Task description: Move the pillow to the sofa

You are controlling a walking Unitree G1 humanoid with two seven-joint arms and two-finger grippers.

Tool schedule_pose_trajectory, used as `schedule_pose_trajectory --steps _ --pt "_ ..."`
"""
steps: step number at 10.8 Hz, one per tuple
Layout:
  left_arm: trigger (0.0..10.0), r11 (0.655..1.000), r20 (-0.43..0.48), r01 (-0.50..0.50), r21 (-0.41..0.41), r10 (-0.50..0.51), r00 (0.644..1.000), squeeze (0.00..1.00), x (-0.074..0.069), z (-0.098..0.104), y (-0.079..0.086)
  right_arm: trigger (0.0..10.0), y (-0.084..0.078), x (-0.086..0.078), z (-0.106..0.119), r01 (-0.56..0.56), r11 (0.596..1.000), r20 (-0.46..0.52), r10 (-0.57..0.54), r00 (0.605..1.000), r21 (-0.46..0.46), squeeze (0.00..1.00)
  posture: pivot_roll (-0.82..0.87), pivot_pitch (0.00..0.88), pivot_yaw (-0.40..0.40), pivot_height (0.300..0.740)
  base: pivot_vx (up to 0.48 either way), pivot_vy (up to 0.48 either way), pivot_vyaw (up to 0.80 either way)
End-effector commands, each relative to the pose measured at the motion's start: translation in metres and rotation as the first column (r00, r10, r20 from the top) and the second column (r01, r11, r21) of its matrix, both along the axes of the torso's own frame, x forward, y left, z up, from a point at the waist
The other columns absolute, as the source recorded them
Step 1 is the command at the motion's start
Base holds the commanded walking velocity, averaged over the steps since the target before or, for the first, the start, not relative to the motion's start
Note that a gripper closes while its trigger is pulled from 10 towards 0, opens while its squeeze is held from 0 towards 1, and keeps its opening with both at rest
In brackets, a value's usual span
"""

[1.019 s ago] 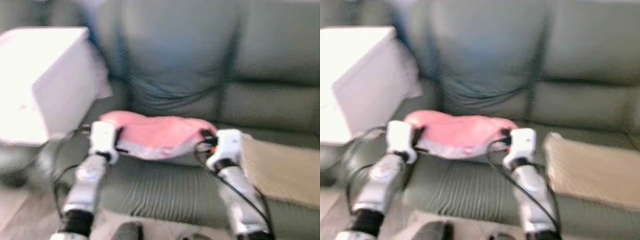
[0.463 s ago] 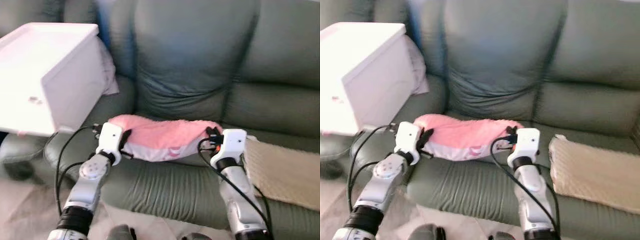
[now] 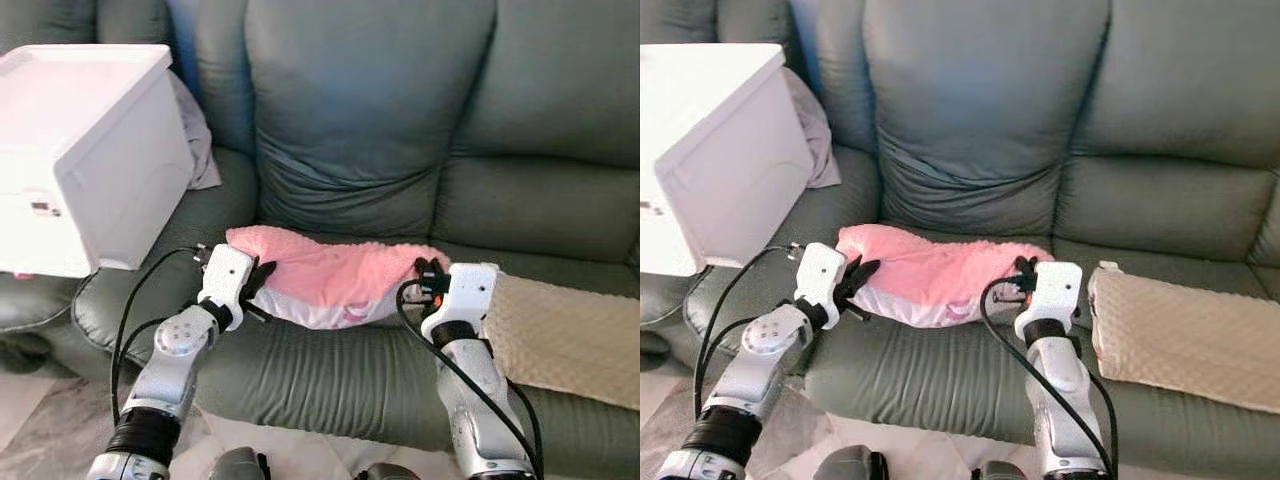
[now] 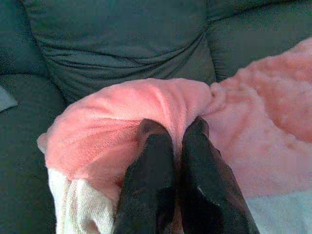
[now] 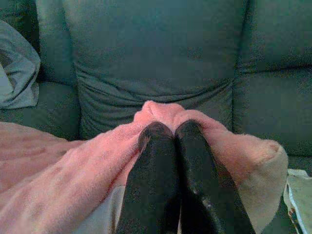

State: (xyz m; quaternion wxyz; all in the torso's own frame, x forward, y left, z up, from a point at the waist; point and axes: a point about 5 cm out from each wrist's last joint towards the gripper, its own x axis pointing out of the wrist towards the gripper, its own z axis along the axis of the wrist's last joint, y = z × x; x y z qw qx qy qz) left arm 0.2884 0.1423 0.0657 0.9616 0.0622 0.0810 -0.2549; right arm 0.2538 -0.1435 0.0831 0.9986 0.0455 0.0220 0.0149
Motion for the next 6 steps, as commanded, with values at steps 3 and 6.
schedule_pose_trajectory --steps 3,6 --pt "10.0 1.000 0.027 -0.005 -0.005 0.005 1.000 0.00 0.0001 0.0050 0.0024 10.0 0.0045 0.0002 0.0071 -0.007 1.000 0.017 0.007 1.000 0.019 0.00 -0.05 0.000 -0.008 0.715 0.000 0.000 0.00" --pt "10.0 0.999 0.009 0.010 0.046 -0.011 1.000 0.00 -0.0005 0.0020 0.0029 10.0 0.0063 0.0016 0.0092 -0.009 1.000 0.018 0.009 1.000 0.026 0.00 -0.05 0.000 -0.007 0.660 0.000 0.000 0.00"
